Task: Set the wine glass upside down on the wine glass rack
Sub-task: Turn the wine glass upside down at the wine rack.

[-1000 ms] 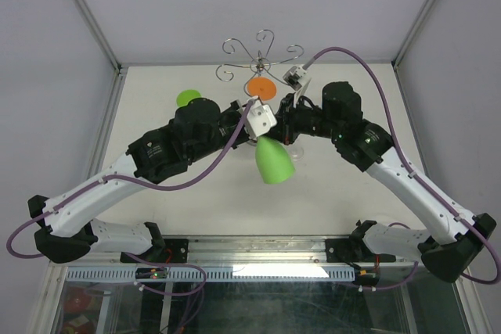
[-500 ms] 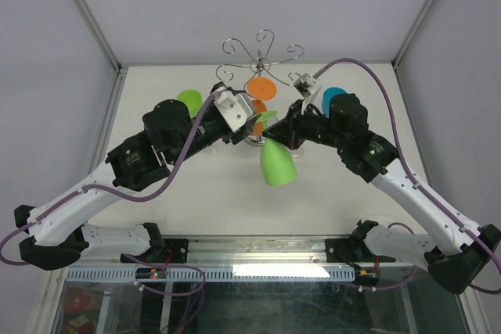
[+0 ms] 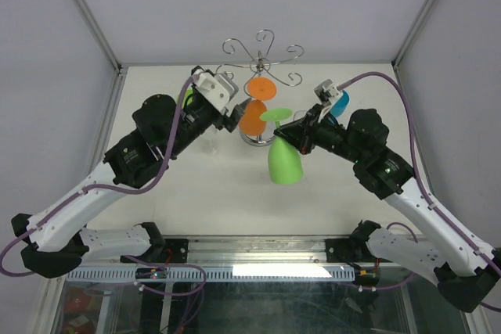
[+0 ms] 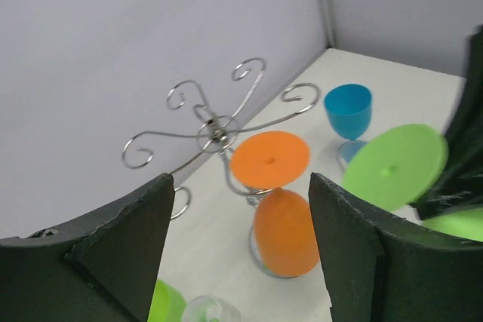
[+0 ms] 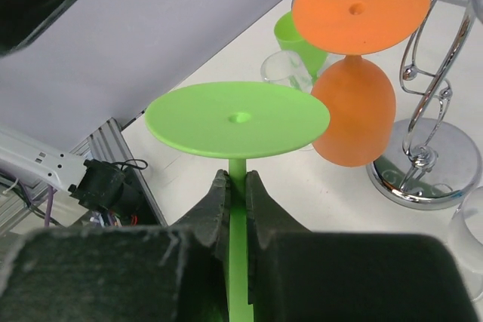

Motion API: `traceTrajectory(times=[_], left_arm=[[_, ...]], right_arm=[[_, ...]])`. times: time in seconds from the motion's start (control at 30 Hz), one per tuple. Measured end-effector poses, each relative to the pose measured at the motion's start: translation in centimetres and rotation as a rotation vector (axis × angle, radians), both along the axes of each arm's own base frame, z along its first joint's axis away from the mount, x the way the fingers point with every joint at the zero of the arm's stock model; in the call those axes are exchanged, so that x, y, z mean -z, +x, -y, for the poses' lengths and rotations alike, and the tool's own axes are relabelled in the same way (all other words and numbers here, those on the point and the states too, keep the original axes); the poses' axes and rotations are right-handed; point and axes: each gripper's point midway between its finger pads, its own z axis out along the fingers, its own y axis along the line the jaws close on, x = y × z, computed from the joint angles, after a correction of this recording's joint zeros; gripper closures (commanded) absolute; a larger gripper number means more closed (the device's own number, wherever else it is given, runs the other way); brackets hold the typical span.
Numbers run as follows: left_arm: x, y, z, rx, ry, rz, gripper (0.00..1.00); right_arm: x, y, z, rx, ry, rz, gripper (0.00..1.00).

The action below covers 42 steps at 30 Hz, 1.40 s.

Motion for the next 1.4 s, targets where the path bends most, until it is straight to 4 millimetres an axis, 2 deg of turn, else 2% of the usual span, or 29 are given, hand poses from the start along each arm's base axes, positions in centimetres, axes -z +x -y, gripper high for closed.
traceTrajectory(times=[0.23,0.4,0.6,0.8,0.9,1.0,1.2,1.4], left_arm=[[0.2,5.5,-5.5,-0.169,-0.106,-0.065,0.27],[0.8,7.5,-8.2,-0.234,-0.169,-0.117,0.26],[1.3,9.5,-11.4,-0.298,-0.256,-0.173,0.24],[3.8,11.8,-15.0,-0.369,-0.339,-0.267,0.2],[5.6,13.0,-17.8,-0.428,-0.393,-0.321,0.11],[7.3,13.5,-19.5,-0.465,-0.436,-0.366,0.07],[9.9,13.7,-19.4,-0.459,-0.461,-0.433,0.01],[10.2,13.4,-19.4,-0.456,-0.463,-0.432,0.01]], right_arm=[[-0.6,-0.1,1.1,0.039,0.03,0.087,1.0],[-0.8,-0.3,2.1,0.075,0.073,0.156,1.0],[-1.9,0.0,2.9,0.126,0.119,0.223,1.0],[-2.1,0.1,3.7,0.165,0.16,0.282,1.0],[-2.1,0.3,4.1,0.186,0.171,0.303,1.0],[-2.5,0.5,4.7,0.219,0.187,0.331,1.0],[-3.8,1.0,6.7,0.328,0.218,0.385,1.0],[-4.9,2.1,9.1,0.47,0.231,0.421,1.0]])
